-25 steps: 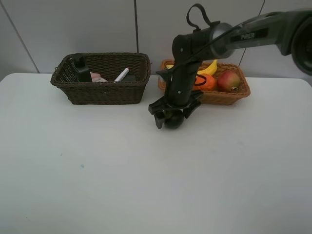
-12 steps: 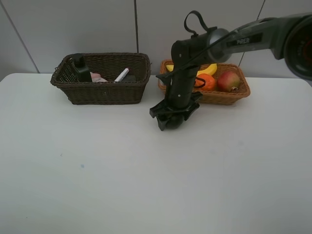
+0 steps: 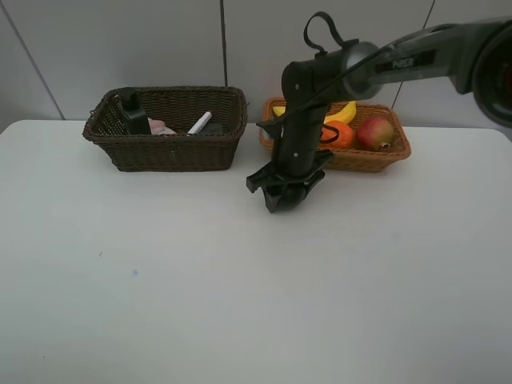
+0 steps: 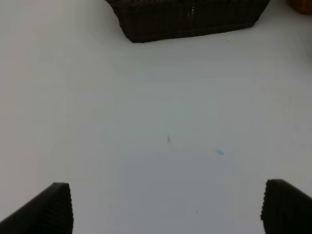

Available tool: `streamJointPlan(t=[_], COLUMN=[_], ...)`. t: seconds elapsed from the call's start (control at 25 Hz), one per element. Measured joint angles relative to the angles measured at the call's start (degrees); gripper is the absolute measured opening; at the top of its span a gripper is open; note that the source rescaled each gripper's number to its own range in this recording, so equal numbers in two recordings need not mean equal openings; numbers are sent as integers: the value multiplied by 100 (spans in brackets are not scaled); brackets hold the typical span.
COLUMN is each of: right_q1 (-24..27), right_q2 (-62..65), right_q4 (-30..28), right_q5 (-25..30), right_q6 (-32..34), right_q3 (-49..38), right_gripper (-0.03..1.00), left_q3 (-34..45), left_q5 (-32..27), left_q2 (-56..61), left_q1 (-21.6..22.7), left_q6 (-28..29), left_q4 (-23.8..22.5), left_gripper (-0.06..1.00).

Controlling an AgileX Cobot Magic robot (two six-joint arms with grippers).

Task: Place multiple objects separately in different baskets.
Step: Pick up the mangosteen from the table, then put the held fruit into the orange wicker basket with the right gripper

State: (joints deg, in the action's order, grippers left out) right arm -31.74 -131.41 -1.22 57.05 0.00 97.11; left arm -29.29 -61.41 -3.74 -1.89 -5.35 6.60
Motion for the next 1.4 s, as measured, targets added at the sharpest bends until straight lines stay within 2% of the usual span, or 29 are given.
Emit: streamJointPlan(t=[0.2, 0.4, 0.64, 0.88, 0.92, 1.12, 1.24, 1.4], right_q1=[0, 248, 1145, 1874, 1950, 2116, 2090, 2086], right_q2=[811, 1378, 1294, 1027, 1003, 863, 801, 810], right_q4=[-183, -422, -416, -48, -10, -155, -168, -168], right_q5=[-53, -544, -1189, -1603, -1622, -1674, -1659, -1592], right_q6=[0, 46, 154, 325, 403, 522, 522, 522], right_q3=[0, 34, 122, 130, 130, 130, 130, 130], right_gripper=[46, 46, 46, 46, 49, 85, 91, 92], left_q3=[0, 0, 0, 0, 0, 0, 0, 0], left_q5=[0, 0, 0, 0, 0, 0, 0, 0], left_q2=[0, 0, 0, 0, 0, 0, 0, 0], left_q1=[0, 0, 0, 0, 0, 0, 0, 0], left_q6=[0, 0, 0, -5, -5, -5, -5, -5], left_q4=[0, 0, 0, 0, 0, 0, 0, 0], left_gripper=[100, 100, 100, 100, 100, 100, 100, 100])
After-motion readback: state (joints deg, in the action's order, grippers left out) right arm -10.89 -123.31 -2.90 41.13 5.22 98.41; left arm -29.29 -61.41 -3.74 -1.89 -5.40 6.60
